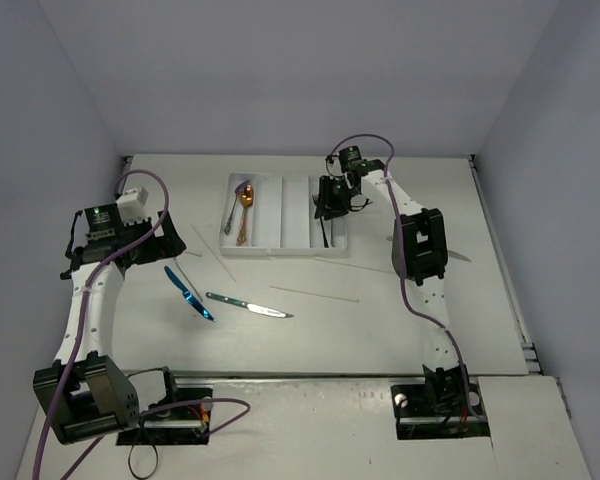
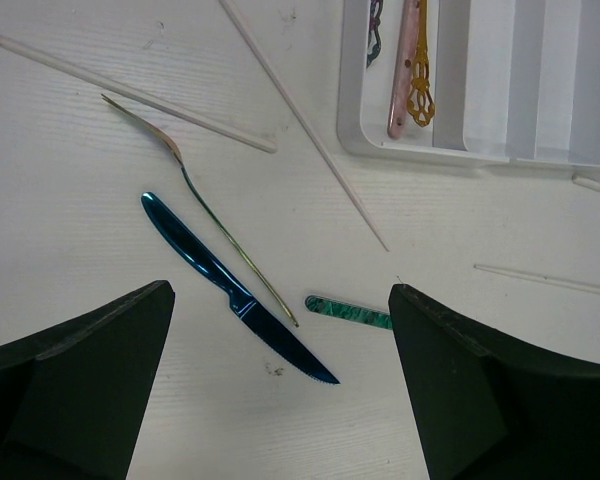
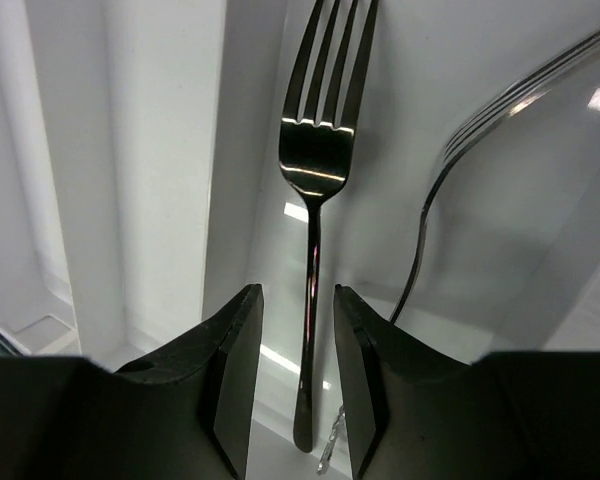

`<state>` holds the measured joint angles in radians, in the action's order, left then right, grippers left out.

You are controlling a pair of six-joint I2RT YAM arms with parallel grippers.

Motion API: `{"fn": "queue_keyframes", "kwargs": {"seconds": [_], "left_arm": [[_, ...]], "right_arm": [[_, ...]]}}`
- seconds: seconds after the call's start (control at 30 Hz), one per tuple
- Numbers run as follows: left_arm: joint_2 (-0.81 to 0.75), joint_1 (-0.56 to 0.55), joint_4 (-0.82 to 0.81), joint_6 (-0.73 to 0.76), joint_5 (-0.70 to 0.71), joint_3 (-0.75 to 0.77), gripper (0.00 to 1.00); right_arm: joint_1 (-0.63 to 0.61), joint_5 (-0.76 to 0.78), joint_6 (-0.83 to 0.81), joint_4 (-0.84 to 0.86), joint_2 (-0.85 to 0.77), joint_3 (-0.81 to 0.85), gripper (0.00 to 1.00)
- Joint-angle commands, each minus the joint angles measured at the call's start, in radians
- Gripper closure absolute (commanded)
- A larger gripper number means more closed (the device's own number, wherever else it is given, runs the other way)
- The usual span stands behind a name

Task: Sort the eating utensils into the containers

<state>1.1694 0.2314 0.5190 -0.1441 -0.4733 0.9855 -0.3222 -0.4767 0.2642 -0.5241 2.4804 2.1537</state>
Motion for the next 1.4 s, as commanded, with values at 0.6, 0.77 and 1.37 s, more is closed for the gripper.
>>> {"fn": "queue_keyframes", "kwargs": {"seconds": [0.6,0.77,1.37], "left_arm": [[0.234,-0.040,0.058,-0.115,0.060,-0.022,0.28],[0.259,-0.136,0.029,-0.129,0.095,-0.018,0.32],[0.395,-0.171,0.007,-0.163,0.129,0.031,0.38]], "right_arm": [[0.191,0.078,-0.193,0.018,-0.565,-0.323,0.42],[0.229,0.074,-0.220,0.021,-0.578,-0.435,0.44],[0.231,0.050,-0.229,0.021,-0.588,-0.491,0.47]]}}
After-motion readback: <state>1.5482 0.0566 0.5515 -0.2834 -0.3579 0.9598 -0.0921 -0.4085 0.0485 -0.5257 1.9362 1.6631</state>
